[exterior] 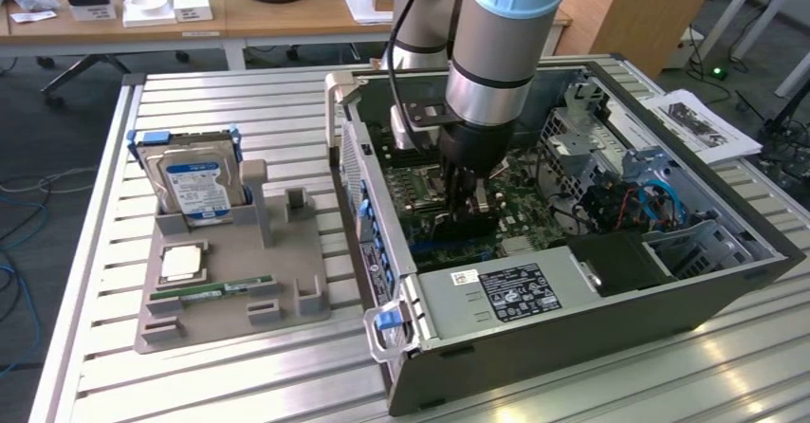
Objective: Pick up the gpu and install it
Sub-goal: 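Insert the gpu into the slot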
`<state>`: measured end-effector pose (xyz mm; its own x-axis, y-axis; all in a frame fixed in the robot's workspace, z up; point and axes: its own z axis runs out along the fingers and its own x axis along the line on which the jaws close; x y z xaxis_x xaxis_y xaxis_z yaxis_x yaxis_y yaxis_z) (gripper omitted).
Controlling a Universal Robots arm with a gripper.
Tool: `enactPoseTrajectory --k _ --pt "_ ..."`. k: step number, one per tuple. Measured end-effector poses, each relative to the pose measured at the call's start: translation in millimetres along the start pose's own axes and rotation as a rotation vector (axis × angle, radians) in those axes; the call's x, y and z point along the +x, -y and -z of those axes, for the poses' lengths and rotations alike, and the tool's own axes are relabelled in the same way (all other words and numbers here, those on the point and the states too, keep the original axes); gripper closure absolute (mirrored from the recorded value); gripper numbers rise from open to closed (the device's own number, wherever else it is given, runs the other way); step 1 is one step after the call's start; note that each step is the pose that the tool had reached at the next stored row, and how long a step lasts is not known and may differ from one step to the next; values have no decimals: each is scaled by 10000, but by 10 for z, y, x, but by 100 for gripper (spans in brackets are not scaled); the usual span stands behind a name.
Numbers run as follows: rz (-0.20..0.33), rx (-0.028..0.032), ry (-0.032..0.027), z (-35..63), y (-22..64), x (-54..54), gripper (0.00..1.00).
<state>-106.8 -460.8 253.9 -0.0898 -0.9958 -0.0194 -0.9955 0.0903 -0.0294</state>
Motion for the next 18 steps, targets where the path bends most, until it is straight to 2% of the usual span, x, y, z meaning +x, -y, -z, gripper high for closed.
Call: enactPoseTrajectory --k 18 --pt "-1 11 6 -12 -11 1 73"
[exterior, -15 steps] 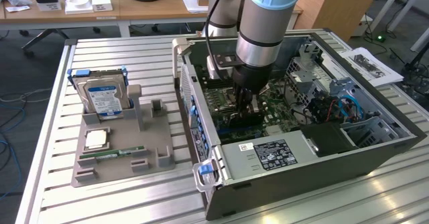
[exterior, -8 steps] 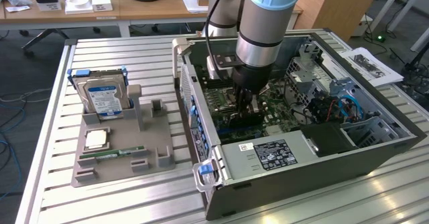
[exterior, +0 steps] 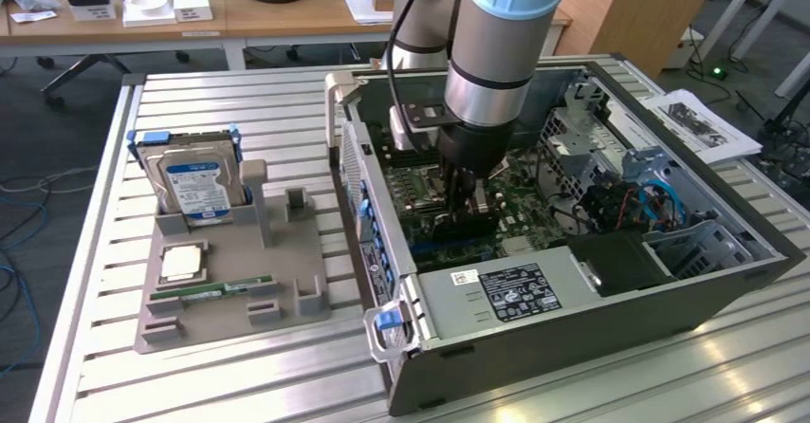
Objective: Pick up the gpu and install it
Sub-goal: 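Insert the gpu into the slot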
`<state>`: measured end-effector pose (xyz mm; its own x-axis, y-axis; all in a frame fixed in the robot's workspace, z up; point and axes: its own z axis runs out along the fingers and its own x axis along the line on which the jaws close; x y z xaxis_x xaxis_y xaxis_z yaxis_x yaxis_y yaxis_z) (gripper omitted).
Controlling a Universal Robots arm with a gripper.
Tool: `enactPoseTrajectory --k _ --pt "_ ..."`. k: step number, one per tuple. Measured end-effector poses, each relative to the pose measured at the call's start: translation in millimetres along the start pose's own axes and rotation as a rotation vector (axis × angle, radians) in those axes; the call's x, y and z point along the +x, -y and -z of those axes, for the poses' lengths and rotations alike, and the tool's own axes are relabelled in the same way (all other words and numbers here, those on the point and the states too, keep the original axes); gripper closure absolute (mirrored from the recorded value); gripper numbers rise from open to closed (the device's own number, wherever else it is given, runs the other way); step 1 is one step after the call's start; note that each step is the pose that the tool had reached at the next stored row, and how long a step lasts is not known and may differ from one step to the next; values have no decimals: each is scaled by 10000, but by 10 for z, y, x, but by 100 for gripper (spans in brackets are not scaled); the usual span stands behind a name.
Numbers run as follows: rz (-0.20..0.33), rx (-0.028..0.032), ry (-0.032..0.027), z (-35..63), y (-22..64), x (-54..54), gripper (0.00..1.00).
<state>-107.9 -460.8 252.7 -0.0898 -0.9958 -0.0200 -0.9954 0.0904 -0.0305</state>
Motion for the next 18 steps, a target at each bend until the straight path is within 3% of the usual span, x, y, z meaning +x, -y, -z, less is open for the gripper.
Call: enactPoseTrajectory --k 18 --pt "-2 0 -1 -5 -3 0 73"
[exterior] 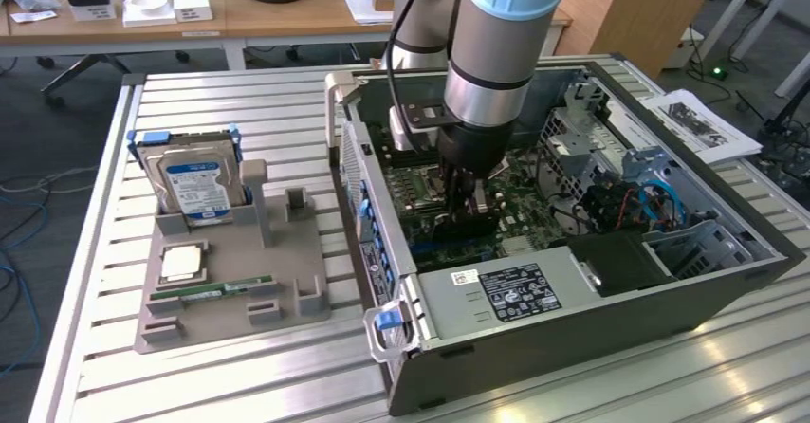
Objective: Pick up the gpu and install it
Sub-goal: 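Insert the gpu into the slot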
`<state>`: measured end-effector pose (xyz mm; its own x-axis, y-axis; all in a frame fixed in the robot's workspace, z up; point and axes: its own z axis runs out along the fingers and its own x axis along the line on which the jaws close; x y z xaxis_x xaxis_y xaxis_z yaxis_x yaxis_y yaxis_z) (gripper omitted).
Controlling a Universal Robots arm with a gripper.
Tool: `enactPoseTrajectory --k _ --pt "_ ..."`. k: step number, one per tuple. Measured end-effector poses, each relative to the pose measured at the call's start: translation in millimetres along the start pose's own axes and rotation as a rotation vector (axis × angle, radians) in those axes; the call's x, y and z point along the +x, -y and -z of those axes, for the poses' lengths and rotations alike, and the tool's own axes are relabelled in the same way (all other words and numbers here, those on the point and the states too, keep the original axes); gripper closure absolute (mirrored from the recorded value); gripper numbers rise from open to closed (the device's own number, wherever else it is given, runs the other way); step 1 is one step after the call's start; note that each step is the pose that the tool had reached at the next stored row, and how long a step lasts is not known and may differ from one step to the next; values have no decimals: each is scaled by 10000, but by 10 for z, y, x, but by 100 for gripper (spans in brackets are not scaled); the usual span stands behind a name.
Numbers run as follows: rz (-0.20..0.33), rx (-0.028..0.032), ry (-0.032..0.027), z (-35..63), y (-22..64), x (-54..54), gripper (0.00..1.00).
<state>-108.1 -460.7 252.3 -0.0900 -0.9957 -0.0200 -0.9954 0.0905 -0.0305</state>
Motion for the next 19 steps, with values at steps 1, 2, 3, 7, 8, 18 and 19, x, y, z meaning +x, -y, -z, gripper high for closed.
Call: enactPoseTrajectory --k 1,2,3,7,8,18,19 --pt "0 0 -1 0 0 0 73" --pt "0 0 0 0 0 0 73" --pt "0 0 0 0 0 0 73" --pt "0 0 0 0 0 0 73" --pt "0 -1 -2 -1 0 0 73" --pt "0 1 1 -4 0 0 73" --pt "0 1 1 -4 0 0 73"
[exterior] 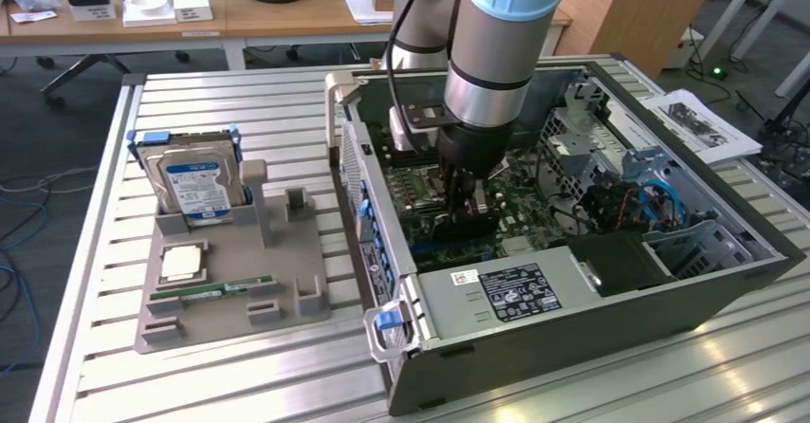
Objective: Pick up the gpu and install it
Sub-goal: 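Insert the gpu into the slot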
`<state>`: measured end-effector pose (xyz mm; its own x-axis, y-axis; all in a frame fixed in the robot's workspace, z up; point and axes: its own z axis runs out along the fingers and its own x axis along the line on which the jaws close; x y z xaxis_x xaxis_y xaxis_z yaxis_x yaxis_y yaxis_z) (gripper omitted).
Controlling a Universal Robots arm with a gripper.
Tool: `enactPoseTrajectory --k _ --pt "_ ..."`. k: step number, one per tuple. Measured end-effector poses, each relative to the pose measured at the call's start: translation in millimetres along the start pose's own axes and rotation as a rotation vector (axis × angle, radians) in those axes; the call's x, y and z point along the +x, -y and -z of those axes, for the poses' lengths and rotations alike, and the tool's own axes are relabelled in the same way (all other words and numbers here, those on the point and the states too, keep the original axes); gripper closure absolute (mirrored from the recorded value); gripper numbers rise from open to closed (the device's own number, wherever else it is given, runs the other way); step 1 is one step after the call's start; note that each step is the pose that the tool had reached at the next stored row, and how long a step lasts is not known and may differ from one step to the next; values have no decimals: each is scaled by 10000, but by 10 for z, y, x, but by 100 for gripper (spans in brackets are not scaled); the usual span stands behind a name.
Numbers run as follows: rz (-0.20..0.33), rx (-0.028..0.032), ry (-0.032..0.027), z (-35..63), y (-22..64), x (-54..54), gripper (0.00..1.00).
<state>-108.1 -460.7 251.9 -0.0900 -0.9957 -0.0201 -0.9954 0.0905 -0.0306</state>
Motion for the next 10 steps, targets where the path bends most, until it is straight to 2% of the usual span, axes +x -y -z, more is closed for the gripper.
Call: enactPoseTrajectory --k 6,8,9,10 --pt "-2 3 6 -3 -1 0 72" --pt "-2 0 0 0 -1 0 60" --pt "0 0 0 0 0 0 60" --pt "0 0 -1 0 0 0 54"
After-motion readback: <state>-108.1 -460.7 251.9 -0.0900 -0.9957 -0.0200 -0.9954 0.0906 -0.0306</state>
